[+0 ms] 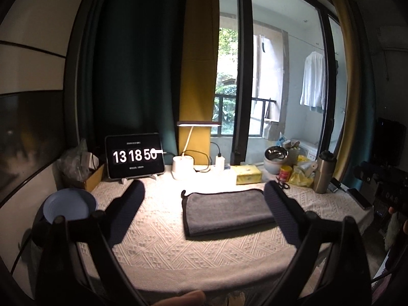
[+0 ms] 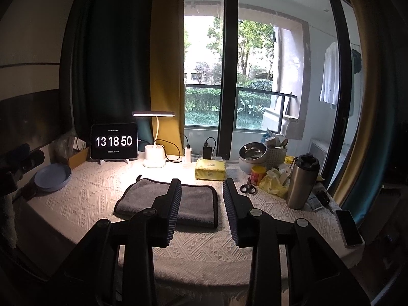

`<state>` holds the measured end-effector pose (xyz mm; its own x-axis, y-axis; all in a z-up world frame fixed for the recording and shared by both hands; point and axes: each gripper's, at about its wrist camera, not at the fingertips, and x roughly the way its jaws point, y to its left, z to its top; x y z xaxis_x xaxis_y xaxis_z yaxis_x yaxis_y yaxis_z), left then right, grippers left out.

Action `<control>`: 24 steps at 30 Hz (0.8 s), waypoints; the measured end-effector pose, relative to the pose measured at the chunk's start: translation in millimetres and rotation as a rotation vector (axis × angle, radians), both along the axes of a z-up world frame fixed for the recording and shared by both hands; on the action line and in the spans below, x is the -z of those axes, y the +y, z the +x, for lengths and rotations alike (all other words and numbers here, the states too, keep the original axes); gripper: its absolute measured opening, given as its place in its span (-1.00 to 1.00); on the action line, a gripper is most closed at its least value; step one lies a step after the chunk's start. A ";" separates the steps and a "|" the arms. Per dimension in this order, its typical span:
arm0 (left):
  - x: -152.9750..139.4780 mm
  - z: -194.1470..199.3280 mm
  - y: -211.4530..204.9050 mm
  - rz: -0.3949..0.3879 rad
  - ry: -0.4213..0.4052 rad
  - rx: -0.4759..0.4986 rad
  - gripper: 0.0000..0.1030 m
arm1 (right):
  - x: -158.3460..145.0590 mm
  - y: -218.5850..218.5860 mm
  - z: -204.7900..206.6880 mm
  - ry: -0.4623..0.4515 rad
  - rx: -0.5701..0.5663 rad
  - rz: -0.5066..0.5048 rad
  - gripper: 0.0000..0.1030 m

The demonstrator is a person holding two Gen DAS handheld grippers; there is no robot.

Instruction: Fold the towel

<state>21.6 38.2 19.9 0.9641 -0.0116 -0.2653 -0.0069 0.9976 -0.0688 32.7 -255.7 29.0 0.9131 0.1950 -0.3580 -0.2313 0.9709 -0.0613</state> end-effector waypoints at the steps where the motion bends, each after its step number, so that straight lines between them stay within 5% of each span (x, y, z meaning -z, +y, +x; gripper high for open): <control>1: -0.1 0.2 0.9 -0.002 -0.001 -0.003 0.86 | 0.1 -0.2 0.1 0.000 0.000 0.000 -0.30; 24: 2.5 0.3 -2.6 -0.008 0.001 0.003 0.86 | 2.2 0.7 0.3 0.006 -0.001 0.001 -0.30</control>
